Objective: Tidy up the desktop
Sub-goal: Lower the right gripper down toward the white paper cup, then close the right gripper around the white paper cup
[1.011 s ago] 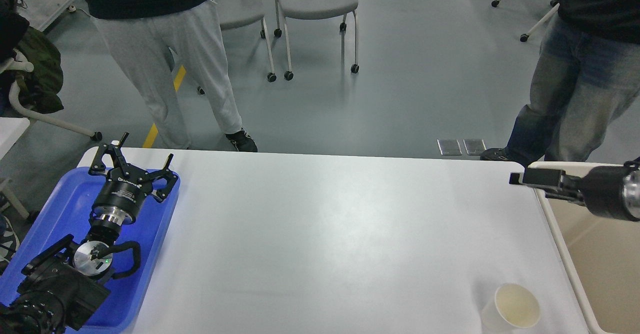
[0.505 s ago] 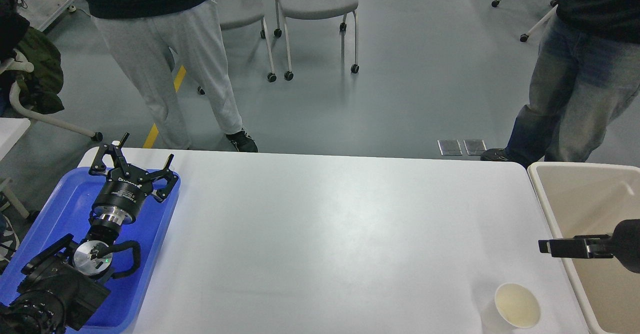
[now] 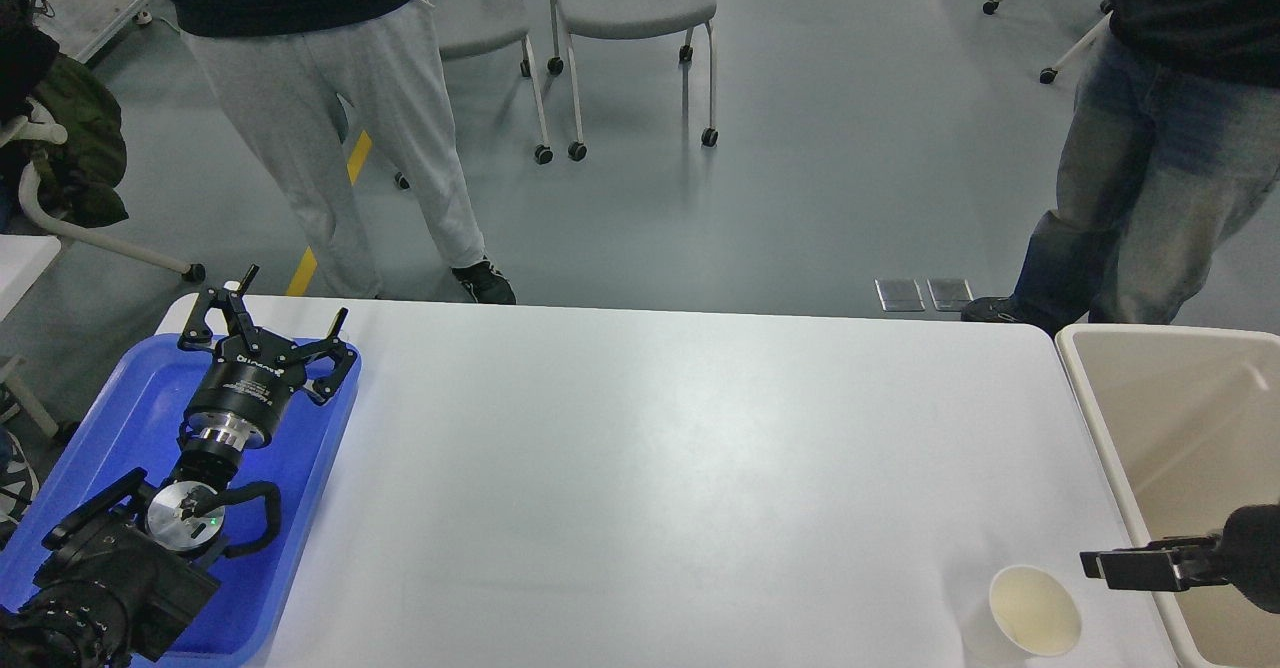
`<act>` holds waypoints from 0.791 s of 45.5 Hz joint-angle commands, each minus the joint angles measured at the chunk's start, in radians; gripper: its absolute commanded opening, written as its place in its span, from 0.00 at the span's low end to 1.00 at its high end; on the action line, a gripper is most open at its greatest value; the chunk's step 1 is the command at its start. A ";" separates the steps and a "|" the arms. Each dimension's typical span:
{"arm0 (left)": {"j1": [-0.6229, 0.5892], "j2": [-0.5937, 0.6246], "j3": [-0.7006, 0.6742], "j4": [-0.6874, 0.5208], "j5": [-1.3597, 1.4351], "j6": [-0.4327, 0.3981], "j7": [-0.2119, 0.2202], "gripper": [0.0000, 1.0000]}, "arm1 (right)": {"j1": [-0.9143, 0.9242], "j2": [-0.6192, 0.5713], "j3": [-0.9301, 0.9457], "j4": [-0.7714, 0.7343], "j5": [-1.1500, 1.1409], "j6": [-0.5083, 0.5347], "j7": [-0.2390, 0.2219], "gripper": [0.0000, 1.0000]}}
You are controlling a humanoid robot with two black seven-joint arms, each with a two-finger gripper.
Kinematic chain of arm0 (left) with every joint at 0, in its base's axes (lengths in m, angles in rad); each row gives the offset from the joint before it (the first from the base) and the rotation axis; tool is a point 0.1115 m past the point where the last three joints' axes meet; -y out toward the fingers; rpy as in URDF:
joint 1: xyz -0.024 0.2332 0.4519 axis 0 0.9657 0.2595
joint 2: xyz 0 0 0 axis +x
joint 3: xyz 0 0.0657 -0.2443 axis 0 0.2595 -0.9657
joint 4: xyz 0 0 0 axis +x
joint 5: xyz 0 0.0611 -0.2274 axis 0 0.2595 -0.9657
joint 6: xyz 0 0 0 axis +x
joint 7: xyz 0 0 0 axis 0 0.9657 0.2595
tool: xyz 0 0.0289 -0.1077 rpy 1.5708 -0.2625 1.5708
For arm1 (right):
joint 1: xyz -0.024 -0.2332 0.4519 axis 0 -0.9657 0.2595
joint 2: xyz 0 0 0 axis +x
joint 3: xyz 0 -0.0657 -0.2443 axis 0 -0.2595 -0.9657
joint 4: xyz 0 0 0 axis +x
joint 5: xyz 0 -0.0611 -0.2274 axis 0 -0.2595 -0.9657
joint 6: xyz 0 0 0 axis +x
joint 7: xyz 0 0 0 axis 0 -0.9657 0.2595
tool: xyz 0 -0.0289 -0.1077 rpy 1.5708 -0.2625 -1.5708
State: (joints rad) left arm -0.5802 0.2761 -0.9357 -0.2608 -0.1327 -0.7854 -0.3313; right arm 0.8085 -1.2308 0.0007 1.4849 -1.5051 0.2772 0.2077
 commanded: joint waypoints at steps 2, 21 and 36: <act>-0.001 0.000 0.000 0.000 0.001 0.000 0.000 1.00 | -0.038 0.030 0.009 -0.003 -0.003 -0.019 0.001 0.99; 0.000 0.000 0.000 0.000 0.001 0.000 0.000 1.00 | -0.161 0.125 0.091 -0.087 -0.009 -0.036 0.041 1.00; 0.000 0.000 0.000 0.000 0.001 0.000 0.000 1.00 | -0.207 0.189 0.104 -0.156 -0.012 -0.059 0.070 0.97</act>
State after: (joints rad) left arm -0.5802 0.2761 -0.9357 -0.2608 -0.1323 -0.7854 -0.3313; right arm 0.6386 -1.0877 0.0896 1.3770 -1.5140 0.2348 0.2496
